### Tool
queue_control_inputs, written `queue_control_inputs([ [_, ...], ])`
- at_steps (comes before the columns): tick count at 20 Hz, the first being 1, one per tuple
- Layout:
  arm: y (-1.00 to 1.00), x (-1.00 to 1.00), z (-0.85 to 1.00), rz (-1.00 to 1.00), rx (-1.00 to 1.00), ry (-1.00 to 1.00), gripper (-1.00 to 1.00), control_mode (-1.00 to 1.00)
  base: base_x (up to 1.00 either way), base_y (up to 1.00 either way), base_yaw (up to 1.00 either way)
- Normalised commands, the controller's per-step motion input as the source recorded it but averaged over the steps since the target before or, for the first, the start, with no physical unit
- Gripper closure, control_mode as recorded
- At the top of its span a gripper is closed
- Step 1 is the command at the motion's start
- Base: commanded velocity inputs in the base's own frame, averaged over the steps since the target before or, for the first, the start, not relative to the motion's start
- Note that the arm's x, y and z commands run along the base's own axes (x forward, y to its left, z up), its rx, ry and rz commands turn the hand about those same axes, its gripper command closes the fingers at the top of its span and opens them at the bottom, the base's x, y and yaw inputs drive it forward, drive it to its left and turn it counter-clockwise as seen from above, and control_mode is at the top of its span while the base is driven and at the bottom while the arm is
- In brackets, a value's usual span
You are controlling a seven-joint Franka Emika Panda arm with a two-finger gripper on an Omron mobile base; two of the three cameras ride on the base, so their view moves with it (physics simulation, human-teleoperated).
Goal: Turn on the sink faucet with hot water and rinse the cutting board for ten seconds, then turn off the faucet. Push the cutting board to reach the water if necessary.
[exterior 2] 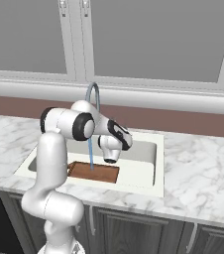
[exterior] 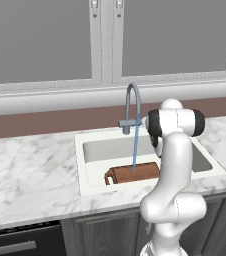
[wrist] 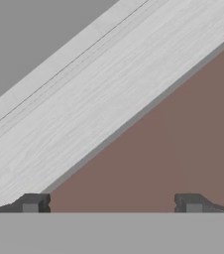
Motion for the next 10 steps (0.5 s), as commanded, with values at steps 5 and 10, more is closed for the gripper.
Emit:
queue_control_inputs([
  [5, 0.0, 0.0, 0.0, 0.0, 0.0, 0.0, -1.0, -1.0, 0.0, 0.0, 0.0],
  [10, 0.0, 0.0, 0.0, 0.0, 0.0, 0.0, -1.0, -1.0, 0.0, 0.0, 0.0],
])
